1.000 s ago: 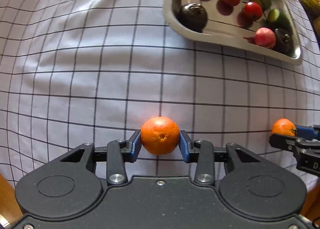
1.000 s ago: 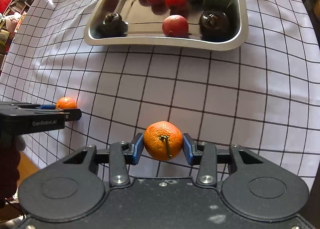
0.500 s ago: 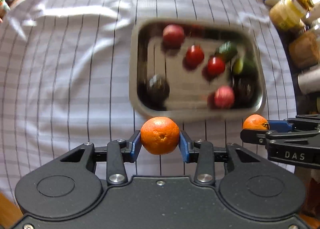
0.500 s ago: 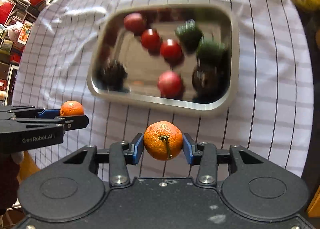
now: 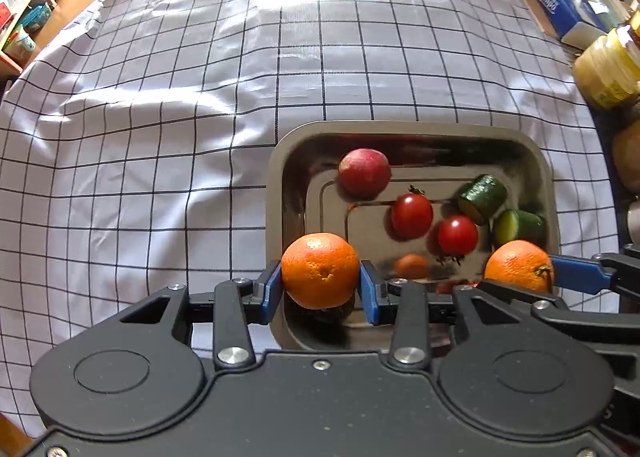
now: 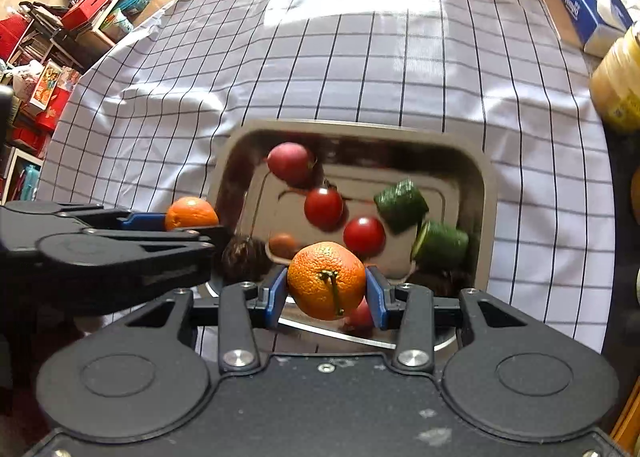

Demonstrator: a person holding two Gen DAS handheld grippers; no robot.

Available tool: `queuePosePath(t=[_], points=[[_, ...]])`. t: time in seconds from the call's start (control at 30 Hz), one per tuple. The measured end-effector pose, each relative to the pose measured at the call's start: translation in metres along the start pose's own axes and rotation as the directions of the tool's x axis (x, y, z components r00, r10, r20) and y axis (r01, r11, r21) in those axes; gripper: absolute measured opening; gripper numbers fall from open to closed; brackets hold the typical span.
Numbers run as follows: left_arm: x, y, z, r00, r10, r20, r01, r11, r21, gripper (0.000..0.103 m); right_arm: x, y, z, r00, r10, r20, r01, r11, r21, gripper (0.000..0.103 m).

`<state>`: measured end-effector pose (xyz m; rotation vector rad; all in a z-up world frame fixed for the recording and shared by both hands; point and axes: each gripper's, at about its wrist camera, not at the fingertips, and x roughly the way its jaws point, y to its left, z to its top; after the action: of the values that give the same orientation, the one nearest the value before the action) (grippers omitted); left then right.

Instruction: Organize fruits

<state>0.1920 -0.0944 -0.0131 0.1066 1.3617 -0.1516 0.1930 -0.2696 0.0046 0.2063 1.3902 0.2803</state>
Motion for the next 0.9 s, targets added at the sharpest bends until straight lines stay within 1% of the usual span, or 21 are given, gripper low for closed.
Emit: queuePosePath(t=[0.1, 0.23, 0.4, 0.53, 0.73, 0.9], points=[[0.007, 0.0, 0.004, 1.0, -0.011, -0.018, 0.011, 1.0, -0.007, 0.048, 0.005, -0.002, 0.006, 1.0, -0.027, 0.007, 0.027, 1.0, 0.005, 0.044], [0.013, -0.003, 0.01, 0.999, -0.024, -0.029, 0.024, 1.0, -0.008, 0.048, 0.012, -0.011, 0.012, 0.999, -0.043, -0.01, 0.043, 0.999, 0.032, 0.044], [0.011, -0.006, 0.014, 0.999, -0.044, -0.013, 0.044, 0.999, -0.001, 0.049, 0.014, -0.017, 0.014, 0.997, -0.071, -0.007, 0.071, 0.997, 0.027, 0.045], [0.005, -0.006, 0.014, 0.999, -0.045, 0.004, 0.045, 0.999, -0.006, 0.049, 0.009, -0.02, 0.013, 0.998, -0.067, 0.007, 0.066, 0.997, 0.035, 0.045], [-0.009, -0.007, 0.001, 0.998, -0.02, 0.062, 0.02, 1.0, 0.006, 0.049, -0.001, -0.023, 0.003, 0.994, -0.095, 0.044, 0.094, 0.995, 0.04, 0.045], [-0.02, -0.009, -0.022, 0.995, -0.013, 0.101, 0.013, 1.0, 0.008, 0.049, -0.01, -0.026, -0.016, 0.992, -0.108, 0.069, 0.105, 0.993, 0.054, 0.045]])
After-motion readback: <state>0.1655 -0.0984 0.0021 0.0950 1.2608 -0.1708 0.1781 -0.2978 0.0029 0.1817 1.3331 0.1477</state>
